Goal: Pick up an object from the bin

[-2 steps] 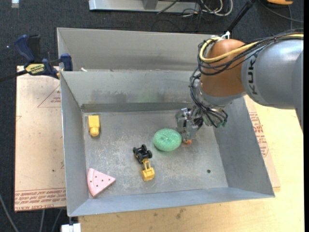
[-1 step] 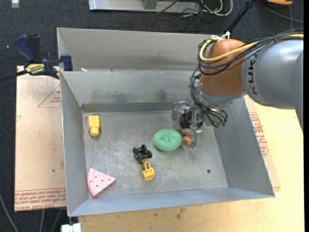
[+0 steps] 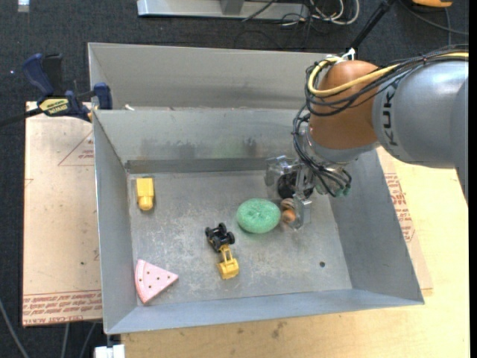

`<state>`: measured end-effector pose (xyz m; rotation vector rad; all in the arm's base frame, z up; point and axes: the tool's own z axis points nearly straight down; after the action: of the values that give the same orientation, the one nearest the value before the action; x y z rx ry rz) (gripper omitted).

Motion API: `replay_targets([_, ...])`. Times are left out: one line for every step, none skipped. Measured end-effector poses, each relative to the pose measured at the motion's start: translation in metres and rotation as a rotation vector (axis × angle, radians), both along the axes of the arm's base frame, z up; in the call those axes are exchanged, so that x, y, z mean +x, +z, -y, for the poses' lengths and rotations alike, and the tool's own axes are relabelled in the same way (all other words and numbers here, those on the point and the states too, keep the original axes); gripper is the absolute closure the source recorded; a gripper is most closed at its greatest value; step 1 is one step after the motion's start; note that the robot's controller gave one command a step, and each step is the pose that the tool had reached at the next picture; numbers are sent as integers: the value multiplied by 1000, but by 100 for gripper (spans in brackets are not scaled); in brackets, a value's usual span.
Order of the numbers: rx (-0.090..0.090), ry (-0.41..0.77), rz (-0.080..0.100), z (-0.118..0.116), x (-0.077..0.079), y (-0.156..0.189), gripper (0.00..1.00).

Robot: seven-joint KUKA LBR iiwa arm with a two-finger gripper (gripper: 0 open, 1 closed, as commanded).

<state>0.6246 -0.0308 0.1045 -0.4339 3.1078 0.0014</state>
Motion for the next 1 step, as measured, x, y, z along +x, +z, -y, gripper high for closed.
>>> replay_targets([-1,24,1,-11,-8,-24,0])
